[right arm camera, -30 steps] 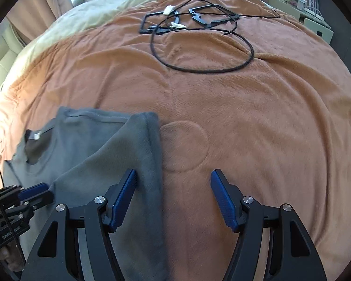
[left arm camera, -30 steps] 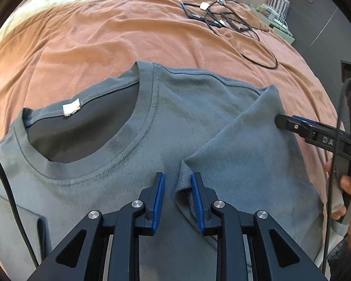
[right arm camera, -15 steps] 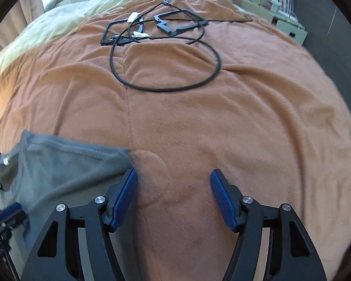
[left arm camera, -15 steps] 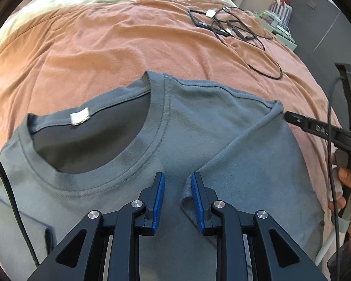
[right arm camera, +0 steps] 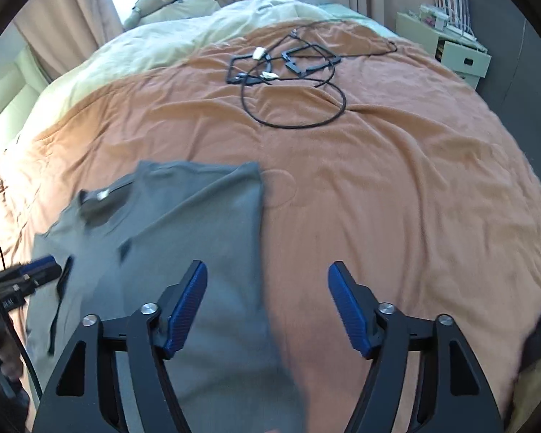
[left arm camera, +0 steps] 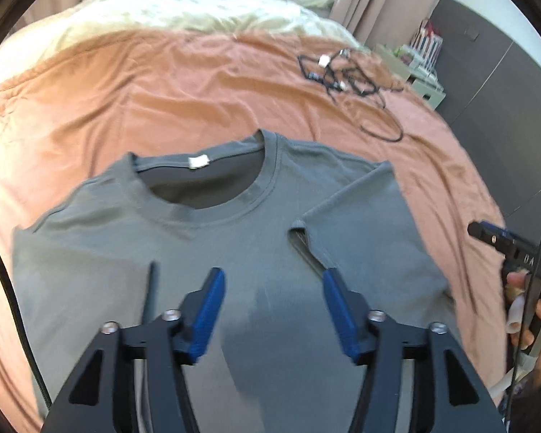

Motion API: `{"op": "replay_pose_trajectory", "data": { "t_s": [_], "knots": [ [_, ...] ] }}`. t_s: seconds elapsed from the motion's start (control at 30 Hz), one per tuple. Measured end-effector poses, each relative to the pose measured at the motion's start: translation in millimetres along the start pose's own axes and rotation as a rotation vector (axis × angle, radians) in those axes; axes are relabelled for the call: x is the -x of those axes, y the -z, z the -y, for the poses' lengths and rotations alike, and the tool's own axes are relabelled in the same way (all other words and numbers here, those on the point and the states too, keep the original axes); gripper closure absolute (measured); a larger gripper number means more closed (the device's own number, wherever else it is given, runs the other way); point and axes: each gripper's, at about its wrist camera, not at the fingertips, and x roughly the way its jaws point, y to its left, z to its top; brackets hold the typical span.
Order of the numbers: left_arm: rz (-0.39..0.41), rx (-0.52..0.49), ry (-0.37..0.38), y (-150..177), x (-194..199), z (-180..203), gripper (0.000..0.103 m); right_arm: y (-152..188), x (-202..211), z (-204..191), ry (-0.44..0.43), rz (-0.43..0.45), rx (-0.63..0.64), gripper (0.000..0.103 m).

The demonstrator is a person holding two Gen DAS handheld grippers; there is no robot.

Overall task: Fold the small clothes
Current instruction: 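Raise both tools away from the shirt, leaving both sides folded in, then move both tools to the hem of the folded grey T-shirt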

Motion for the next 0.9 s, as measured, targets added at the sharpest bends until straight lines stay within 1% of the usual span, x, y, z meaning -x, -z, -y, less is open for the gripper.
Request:
{"op": "replay_pose_trajectory", "data": {
  "t_s": [0.07,0.1,0.13,0.2,0.27,0.33,0.5,0.53,0.57,0.6,0.67,0.73,0.83,0.9],
  "knots": [
    [0.023,0.009,0.011,10.8,24.9,-3.7,0.029,11.5,27.3,3.8,-0.015,0.018,-0.009,0.02],
    [0.042,0.013,0.011,18.1,40.6,-6.0,0.028,22.2,46.7,4.8,-0.029,0.035,-0.017,0.018],
    [0.06,0.011,0.01,24.2,52.5,-7.5,0.028,28.6,57.6,4.7,-0.033,0.044,-0.021,0.016],
    [0.099,0.005,0.004,39.7,79.8,-10.6,0.026,43.7,79.6,3.4,-0.025,0.057,-0.029,0.0],
    [0.105,0.012,0.009,53.1,101.4,-15.6,0.021,61.4,104.2,2.6,-0.012,0.082,-0.031,0.0],
    [0.115,0.013,0.006,64.8,119.4,-19.3,0.021,76.8,123.7,0.8,-0.017,0.096,-0.031,0.0],
    [0.17,0.013,-0.013,102.9,170.0,-30.8,0.02,113.9,168.7,-9.4,-0.017,0.127,-0.008,0.0],
    [0.175,0.017,-0.009,111.6,179.4,-34.4,0.019,122.5,179.7,-11.1,-0.012,0.142,0.003,0.0],
    [0.178,0.017,-0.001,119.1,187.4,-37.7,0.015,132.2,190.5,-13.4,-0.009,0.159,0.02,0.0],
    [0.175,0.012,0.013,129.7,197.0,-41.1,0.013,140.2,199.9,-14.9,-0.012,0.17,0.035,0.0],
    [0.177,0.002,0.033,146.6,211.2,-46.6,0.011,155.6,211.5,-16.5,-0.017,0.182,0.061,0.0],
    [0.199,0.003,0.001,166.6,227.8,-55.3,0.011,176.2,225.7,-16.9,-0.024,0.188,0.084,0.0],
    [0.207,0.035,0.002,197.7,248.9,-73.8,0.011,203.1,242.8,-12.0,-0.005,0.205,0.103,0.0],
    [0.213,0.047,-0.021,216.2,260.3,-84.2,0.011,219.6,252.7,-10.0,0.005,0.206,0.112,0.0]
  ]
}}
